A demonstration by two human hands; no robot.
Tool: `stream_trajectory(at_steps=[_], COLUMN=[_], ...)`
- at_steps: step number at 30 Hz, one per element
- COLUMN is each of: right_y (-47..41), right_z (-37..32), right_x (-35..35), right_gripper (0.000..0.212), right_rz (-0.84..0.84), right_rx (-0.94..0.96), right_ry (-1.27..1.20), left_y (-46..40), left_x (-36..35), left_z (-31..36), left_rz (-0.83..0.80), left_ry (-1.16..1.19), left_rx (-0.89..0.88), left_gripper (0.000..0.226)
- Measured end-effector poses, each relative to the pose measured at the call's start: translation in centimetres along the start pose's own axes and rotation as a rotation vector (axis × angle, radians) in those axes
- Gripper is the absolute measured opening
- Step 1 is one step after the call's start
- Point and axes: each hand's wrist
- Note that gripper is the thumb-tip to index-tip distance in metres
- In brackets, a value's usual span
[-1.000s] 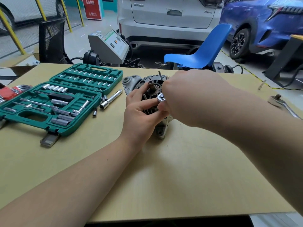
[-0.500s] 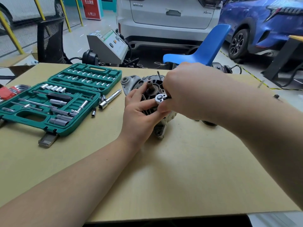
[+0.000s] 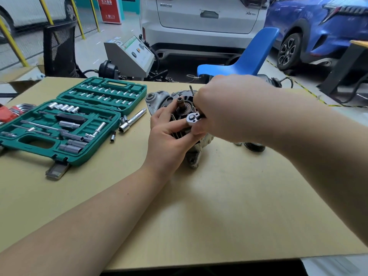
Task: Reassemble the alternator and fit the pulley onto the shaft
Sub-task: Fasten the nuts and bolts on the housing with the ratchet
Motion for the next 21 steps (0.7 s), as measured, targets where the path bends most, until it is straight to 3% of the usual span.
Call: stream_trajectory(at_steps=[3, 6, 11, 17, 21], right_y=[0.0, -0.4, -0.2, -0.1, -0.4], right_z=[-0.9, -0.1, 1.1, -1.4, -0.7], right_x=[-0.6, -0.3, 0.6, -0.3, 0.1], right_gripper=[0.048, 0.045, 0.014, 0.048, 0.046], right_rz=[-0.013, -0.030, -0.075, -0.014, -0.052], right_rx=[-0.029, -0.005, 0.055, 0.001, 0.027], right_ry=[-0.001, -0.008, -0.088, 0.039, 0.001], left_y=[0.0, -0.1, -0.2, -0.1, -0.2], left_x=[-0.1, 0.0, 0.1, 0.1, 0.1], left_z=[0.0, -0.1, -0.2, 0.0, 0.0], left_rz=[0.022, -0.005, -0.016, 0.020, 0.002], left_ry=[0.028, 0.046, 0.044, 0.021, 0.033], left_rx=[-0.009, -0.001, -0.003, -0.011, 0.003], left_gripper=[0.040, 0.034, 0.021, 0.028, 0.018])
Point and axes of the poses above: each hand's wrist, its own y-axis away from the middle knuckle, its own x-axis out of the back of the hand, z = x × y, and after that the axes turned 14 degrees about x, right-handed
